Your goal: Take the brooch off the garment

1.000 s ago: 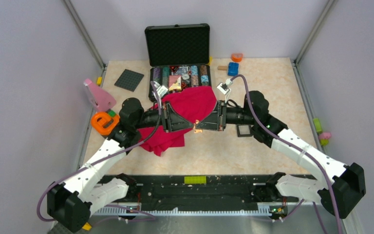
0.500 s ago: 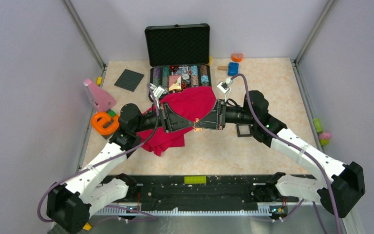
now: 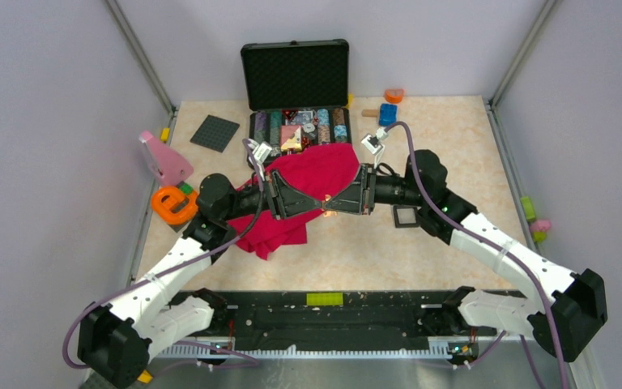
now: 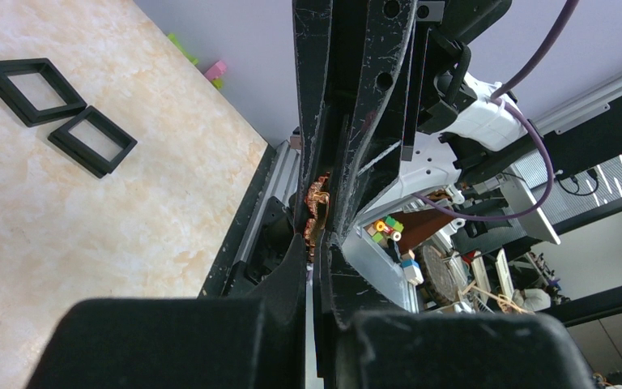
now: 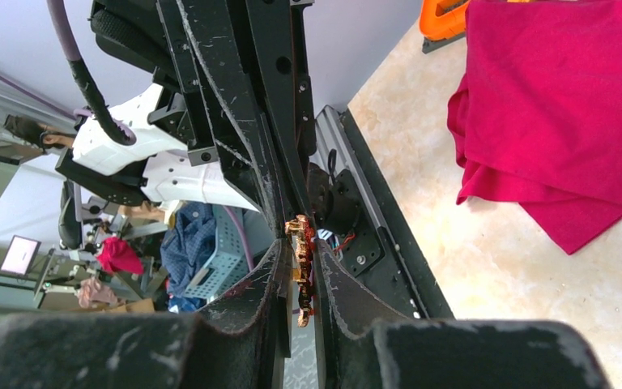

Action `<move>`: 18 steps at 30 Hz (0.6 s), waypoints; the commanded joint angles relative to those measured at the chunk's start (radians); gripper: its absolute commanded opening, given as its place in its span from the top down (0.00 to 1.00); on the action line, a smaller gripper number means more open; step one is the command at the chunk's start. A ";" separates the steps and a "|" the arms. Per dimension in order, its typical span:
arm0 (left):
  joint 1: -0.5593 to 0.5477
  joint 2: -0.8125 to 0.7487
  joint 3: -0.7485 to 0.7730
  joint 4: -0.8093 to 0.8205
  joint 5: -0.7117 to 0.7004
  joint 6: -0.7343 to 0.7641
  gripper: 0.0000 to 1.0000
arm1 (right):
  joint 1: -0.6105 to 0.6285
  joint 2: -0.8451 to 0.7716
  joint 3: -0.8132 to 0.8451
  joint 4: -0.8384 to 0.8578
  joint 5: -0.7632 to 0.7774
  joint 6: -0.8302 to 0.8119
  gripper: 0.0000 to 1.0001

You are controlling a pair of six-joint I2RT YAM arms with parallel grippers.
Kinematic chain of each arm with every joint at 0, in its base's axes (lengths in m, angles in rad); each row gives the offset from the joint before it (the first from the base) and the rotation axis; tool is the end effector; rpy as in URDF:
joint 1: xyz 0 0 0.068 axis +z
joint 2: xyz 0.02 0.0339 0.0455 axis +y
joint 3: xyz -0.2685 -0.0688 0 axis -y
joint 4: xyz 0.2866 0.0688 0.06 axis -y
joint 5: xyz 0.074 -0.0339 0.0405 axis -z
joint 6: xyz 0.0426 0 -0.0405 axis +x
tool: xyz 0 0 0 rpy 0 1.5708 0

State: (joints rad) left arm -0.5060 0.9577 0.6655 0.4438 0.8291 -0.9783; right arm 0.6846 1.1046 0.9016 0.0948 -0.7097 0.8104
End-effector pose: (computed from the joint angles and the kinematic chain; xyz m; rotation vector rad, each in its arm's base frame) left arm 0.2112 -0.1529 0.3235 0.4112 1.6998 -1.7296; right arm 0.2132 0.2098 0.3429 -0.5024 1.9034 1.6471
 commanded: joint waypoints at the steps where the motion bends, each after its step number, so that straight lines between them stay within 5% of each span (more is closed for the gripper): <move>1: -0.009 -0.012 0.022 0.054 -0.009 0.004 1.00 | 0.012 -0.001 0.057 0.004 0.003 -0.027 0.87; 7: -0.009 -0.007 0.026 0.059 -0.008 0.000 1.00 | 0.012 0.000 0.054 0.020 -0.001 -0.017 0.82; 18: -0.008 -0.015 0.021 0.007 -0.042 0.071 1.00 | 0.010 -0.027 0.062 0.015 0.000 0.010 0.45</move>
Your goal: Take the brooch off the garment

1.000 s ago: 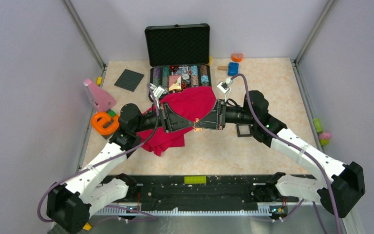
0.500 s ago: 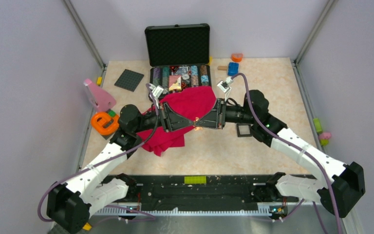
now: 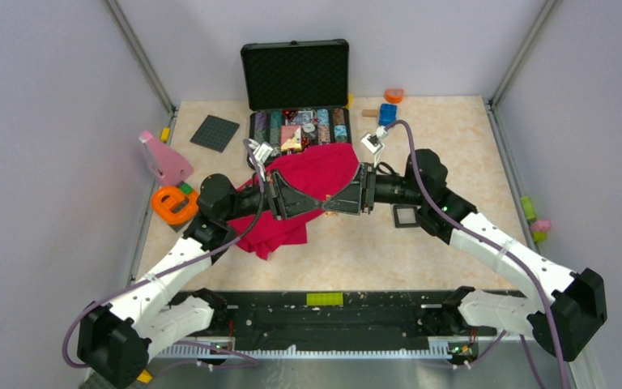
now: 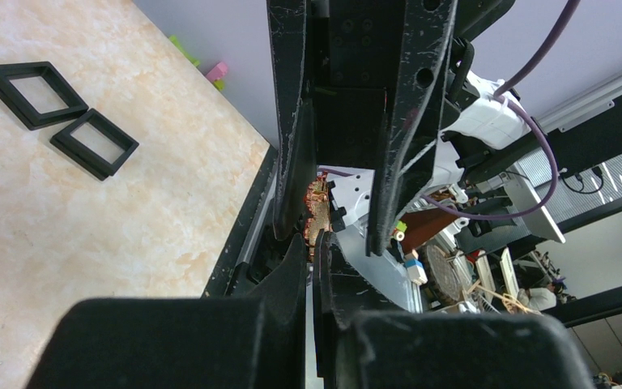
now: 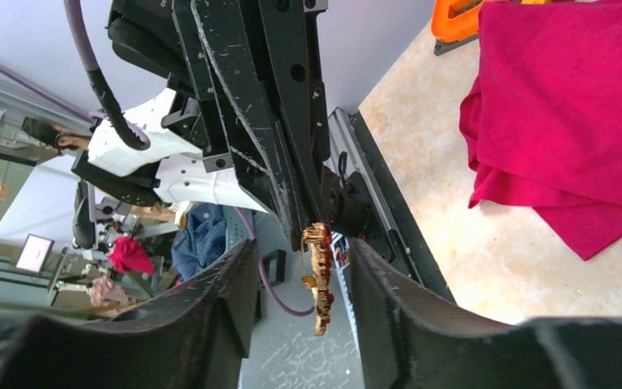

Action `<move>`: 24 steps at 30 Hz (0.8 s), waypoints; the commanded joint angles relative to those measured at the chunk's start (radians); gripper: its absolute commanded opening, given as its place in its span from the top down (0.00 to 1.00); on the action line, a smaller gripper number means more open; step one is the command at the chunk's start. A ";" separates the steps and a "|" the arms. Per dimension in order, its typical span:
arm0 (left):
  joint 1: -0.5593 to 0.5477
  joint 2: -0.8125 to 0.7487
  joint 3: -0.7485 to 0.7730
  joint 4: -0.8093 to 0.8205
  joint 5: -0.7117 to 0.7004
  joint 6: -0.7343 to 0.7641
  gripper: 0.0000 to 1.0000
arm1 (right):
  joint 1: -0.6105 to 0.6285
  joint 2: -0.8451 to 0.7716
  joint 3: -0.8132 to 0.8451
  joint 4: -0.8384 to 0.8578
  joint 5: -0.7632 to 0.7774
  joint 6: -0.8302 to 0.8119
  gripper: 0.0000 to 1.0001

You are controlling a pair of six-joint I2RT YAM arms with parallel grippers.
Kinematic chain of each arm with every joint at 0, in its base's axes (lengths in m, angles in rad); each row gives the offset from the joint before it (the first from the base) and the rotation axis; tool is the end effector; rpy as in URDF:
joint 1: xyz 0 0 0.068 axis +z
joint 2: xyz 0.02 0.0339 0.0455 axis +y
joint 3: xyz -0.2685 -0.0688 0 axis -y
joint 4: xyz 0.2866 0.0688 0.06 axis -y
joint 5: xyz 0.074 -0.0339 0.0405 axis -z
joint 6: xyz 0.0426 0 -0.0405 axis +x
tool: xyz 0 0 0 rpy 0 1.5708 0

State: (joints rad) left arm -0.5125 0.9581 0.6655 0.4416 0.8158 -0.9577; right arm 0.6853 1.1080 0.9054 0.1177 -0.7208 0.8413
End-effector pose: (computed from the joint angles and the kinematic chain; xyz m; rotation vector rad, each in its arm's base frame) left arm 0.2108 -0.1542 0.3233 0.4184 1.6914 -1.7120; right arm 0.2134 0.2107 0.3459 -0.4942 1.8941 1.6783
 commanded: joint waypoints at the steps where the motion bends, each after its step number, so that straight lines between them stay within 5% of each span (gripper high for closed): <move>1: -0.001 -0.022 0.021 -0.005 -0.036 0.062 1.00 | 0.007 -0.040 0.069 -0.054 0.029 -0.042 0.44; 8: 0.000 -0.048 0.026 -0.101 -0.081 0.148 1.00 | -0.047 -0.149 0.053 -0.265 0.205 -0.155 0.44; 12: -0.003 -0.034 0.030 -0.185 -0.128 0.208 1.00 | -0.047 -0.218 0.042 -0.404 0.393 -0.206 0.17; 15: -0.017 -0.016 0.026 -0.190 -0.154 0.255 1.00 | -0.047 -0.236 0.052 -0.524 0.508 -0.232 0.16; 20: -0.137 -0.072 -0.025 -0.172 -0.307 0.629 1.00 | -0.047 -0.261 0.038 -0.626 0.641 -0.120 0.19; 24: -0.187 -0.140 -0.146 0.033 -0.386 0.930 1.00 | -0.047 -0.312 -0.006 -0.658 0.693 0.159 0.30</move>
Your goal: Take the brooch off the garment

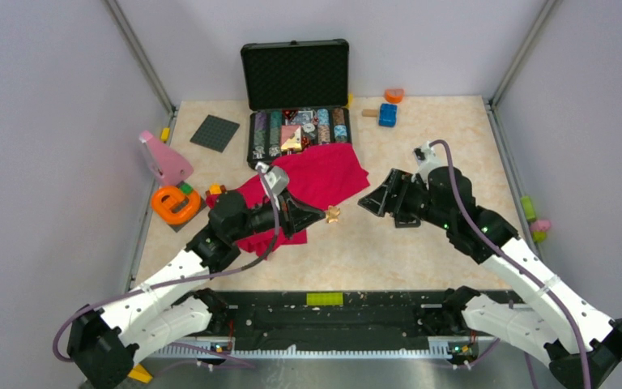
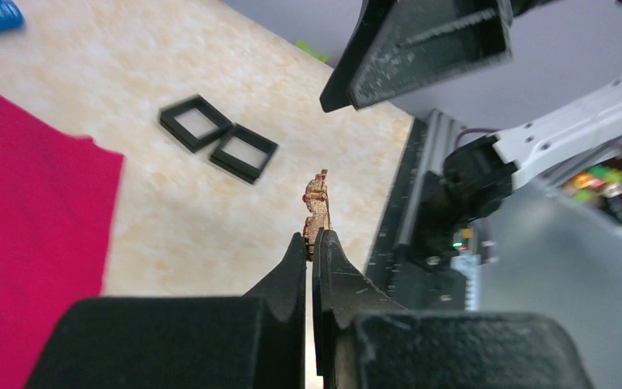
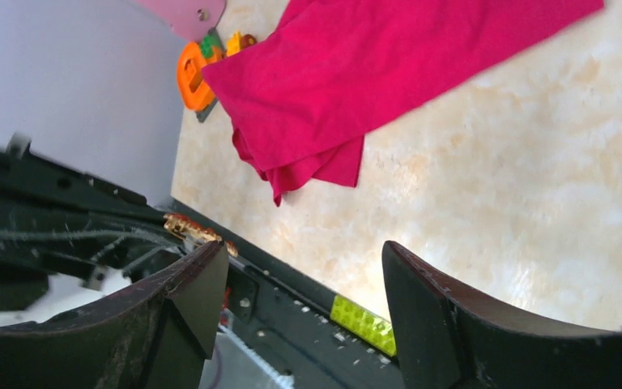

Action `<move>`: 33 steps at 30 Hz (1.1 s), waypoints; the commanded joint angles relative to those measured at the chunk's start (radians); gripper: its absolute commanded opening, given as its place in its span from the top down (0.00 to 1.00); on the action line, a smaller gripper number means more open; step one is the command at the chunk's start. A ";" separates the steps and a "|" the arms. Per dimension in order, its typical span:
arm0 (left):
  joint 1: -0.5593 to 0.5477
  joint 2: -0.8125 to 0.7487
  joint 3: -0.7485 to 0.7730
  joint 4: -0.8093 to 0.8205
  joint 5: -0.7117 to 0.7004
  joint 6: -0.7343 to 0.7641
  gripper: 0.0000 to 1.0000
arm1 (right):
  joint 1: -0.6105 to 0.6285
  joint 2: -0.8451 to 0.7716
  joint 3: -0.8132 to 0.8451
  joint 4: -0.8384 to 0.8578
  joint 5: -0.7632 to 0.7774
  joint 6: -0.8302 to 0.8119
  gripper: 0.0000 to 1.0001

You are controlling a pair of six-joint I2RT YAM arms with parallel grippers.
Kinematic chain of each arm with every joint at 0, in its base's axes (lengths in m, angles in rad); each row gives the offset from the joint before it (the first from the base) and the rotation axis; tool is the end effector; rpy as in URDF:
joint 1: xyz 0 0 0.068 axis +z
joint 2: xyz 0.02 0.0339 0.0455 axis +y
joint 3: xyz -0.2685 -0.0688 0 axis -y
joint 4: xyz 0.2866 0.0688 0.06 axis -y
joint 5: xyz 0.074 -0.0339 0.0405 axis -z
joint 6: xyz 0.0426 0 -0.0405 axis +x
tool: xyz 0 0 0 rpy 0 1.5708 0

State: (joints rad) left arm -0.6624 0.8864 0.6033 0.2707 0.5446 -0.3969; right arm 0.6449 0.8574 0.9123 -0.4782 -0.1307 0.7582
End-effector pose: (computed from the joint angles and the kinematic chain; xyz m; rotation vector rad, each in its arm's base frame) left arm 0.1856 -0.1728 0.2977 0.6761 1.5909 -1.2331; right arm 0.1830 0.1446 0.3444 0.0308 2.1435 1.0004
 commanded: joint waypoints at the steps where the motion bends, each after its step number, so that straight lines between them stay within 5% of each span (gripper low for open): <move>1: -0.044 -0.075 -0.109 0.256 -0.118 0.453 1.00 | -0.007 -0.070 -0.020 -0.058 0.087 0.303 0.30; 8: -0.101 -0.059 -0.198 0.483 -0.097 0.840 1.00 | 0.003 -0.030 -0.049 0.071 -0.095 0.608 0.34; 12: -0.134 -0.049 -0.222 0.528 -0.079 0.972 1.00 | 0.039 0.057 -0.030 0.106 -0.114 0.619 0.40; 33: -0.200 -0.003 -0.203 0.470 -0.114 1.112 1.00 | 0.078 0.048 -0.150 0.370 -0.127 0.785 0.51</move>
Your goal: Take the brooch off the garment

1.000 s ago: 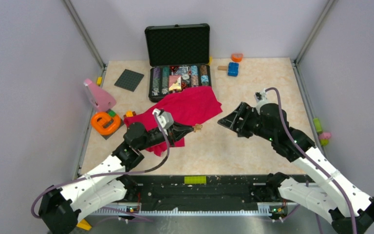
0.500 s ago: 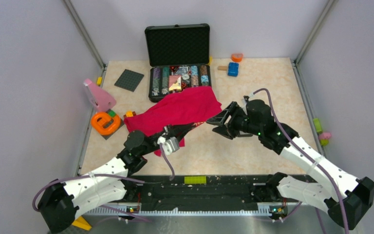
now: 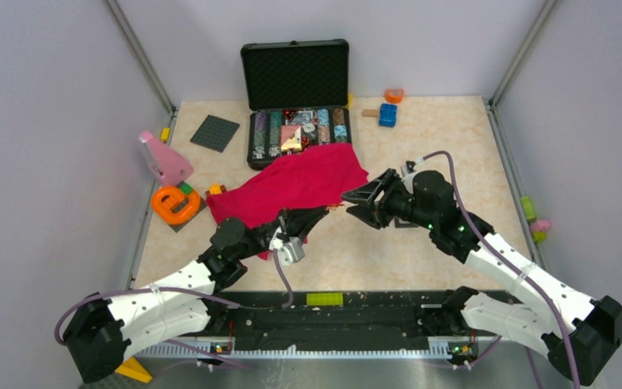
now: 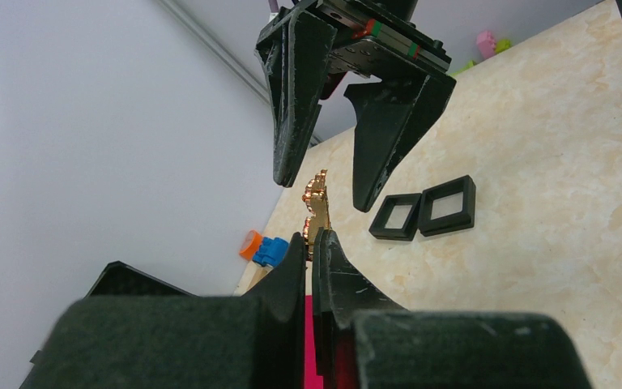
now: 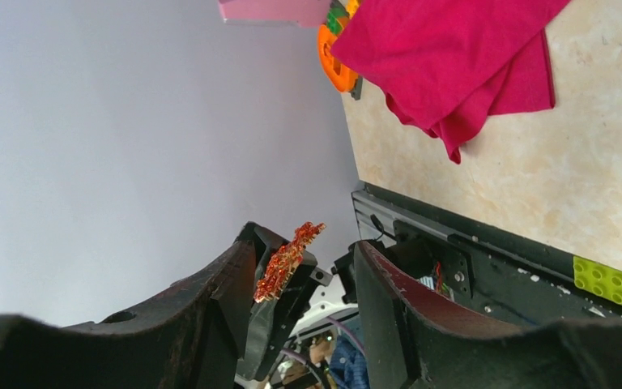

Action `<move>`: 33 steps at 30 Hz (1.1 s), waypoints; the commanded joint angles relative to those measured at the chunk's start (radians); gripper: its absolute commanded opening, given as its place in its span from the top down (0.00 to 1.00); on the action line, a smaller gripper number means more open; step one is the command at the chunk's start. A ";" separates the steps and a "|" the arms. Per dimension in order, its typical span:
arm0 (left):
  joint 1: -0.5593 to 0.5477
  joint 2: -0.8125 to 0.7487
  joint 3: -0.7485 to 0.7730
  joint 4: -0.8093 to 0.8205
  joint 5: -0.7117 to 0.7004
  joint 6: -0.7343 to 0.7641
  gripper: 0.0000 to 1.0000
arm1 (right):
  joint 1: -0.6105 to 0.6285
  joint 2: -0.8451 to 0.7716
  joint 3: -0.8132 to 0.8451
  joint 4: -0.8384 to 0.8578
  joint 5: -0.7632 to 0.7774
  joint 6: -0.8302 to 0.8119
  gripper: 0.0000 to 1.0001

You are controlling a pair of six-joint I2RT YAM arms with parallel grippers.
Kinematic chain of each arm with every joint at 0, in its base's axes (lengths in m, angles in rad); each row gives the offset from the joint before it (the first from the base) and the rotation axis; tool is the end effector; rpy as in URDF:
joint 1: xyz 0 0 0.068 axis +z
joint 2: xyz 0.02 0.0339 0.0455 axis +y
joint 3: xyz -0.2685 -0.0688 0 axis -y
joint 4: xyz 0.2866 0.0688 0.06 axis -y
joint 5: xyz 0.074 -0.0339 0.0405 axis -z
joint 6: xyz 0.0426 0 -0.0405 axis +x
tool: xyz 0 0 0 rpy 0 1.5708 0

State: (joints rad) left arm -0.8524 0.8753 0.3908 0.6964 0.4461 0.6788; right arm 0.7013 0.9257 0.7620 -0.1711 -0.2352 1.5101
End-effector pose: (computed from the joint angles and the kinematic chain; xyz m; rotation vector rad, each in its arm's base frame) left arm 0.1438 -0.1924 0.2629 1.2020 0.7066 -0.4474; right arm 0.1923 0.1754 0.3026 0.7263 2.1871 1.5808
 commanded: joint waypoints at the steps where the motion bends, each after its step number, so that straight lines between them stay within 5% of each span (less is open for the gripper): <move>1: -0.011 0.010 0.010 0.045 -0.021 0.038 1.00 | 0.028 -0.020 0.000 0.053 -0.020 0.035 0.51; 17: -0.014 0.012 0.012 0.012 -0.025 0.066 1.00 | 0.047 0.010 -0.029 0.130 -0.028 0.074 0.78; 21: -0.016 0.023 0.017 0.012 -0.001 0.070 0.98 | 0.047 0.024 -0.029 0.161 -0.023 0.083 0.93; 23: -0.016 0.028 0.020 0.009 0.008 0.063 0.80 | 0.047 0.028 -0.030 0.162 -0.014 0.090 1.00; 26: -0.019 0.018 0.023 -0.010 0.022 0.007 0.05 | 0.046 0.025 -0.028 0.195 0.018 0.093 1.00; 33: -0.020 -0.148 -0.094 0.093 -0.049 -0.524 0.01 | 0.030 -0.009 0.014 0.103 0.146 -0.098 1.00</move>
State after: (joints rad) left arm -0.8684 0.8356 0.3702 0.6659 0.4404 0.5137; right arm 0.7322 0.9489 0.7334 -0.0444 -0.1810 1.5539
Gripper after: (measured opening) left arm 0.985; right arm 0.021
